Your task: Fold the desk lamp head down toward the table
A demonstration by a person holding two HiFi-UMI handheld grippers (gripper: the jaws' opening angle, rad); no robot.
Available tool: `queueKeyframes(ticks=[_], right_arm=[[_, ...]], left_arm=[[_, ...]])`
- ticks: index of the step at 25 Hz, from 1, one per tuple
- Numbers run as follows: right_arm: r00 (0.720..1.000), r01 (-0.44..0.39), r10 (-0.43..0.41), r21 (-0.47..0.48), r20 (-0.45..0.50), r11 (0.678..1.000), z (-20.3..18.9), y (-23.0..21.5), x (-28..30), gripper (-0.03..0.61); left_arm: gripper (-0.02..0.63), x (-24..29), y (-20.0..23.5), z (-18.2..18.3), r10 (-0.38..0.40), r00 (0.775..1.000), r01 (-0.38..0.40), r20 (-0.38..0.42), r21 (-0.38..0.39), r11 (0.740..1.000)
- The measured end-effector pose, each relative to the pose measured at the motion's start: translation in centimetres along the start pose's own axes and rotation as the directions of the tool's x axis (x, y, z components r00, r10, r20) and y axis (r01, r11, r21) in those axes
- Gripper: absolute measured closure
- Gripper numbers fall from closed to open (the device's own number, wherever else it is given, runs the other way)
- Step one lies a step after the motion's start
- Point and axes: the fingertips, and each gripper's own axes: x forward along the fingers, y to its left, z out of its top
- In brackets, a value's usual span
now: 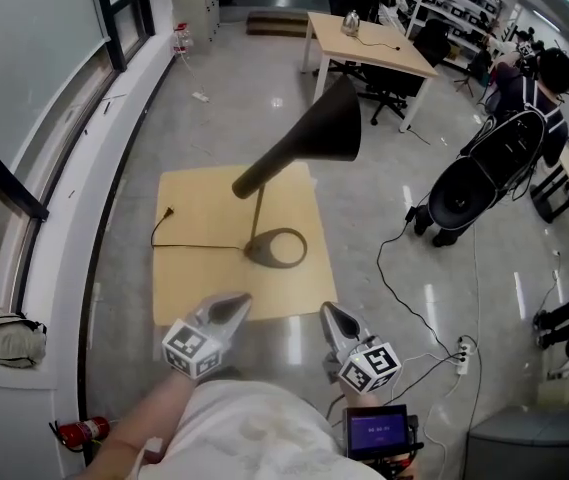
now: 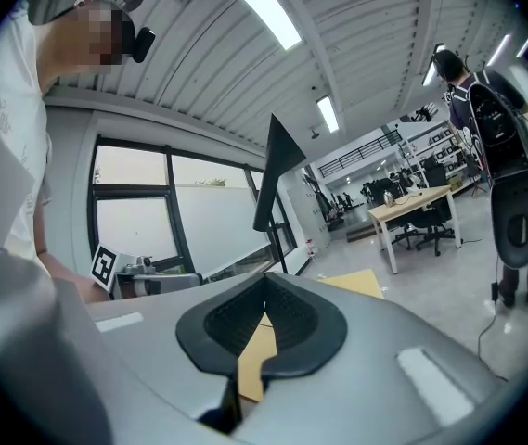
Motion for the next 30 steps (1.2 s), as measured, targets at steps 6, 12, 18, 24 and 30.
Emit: queueKeyframes(ticks=[6, 12, 18, 24, 30], right_arm=[[1.0, 0.002, -0.002, -0.041, -0.003, 0.999, 1.2, -1.0, 1.4, 0.565], [1.0, 0.004, -0.006, -0.075, -0.02, 0.997, 2.6, -2.0, 2.6, 0.565], [1.0, 0.018, -0.017, -0.102, 0.002, 0.995, 3.8, -2.6, 3.6, 0.565], [0.999, 0.025, -0.02, -0.161, 0.03, 0.987, 6.0, -3.0, 4.8, 0.565], [0.998, 0.036, -0.025, -0.207, 0.056, 0.978, 8.6, -3.1, 6.1, 0.565]], left_arm=[[0.612, 1.7, 1.2, 1.0, -0.014, 1.0, 0.014, 0.014, 0.008, 1.0], [0.612, 3.4, 1.8, 1.4, -0.03, 0.999, 0.03, 0.012, -0.003, 1.0], [0.612, 4.2, 2.6, 2.0, -0.054, 0.998, 0.054, 0.024, 0.009, 0.999], [0.612, 4.8, 4.0, 3.7, -0.069, 0.996, 0.067, 0.057, 0.042, 0.997], [0.612, 5.4, 5.5, 6.4, -0.089, 0.991, 0.081, 0.099, 0.081, 0.993]])
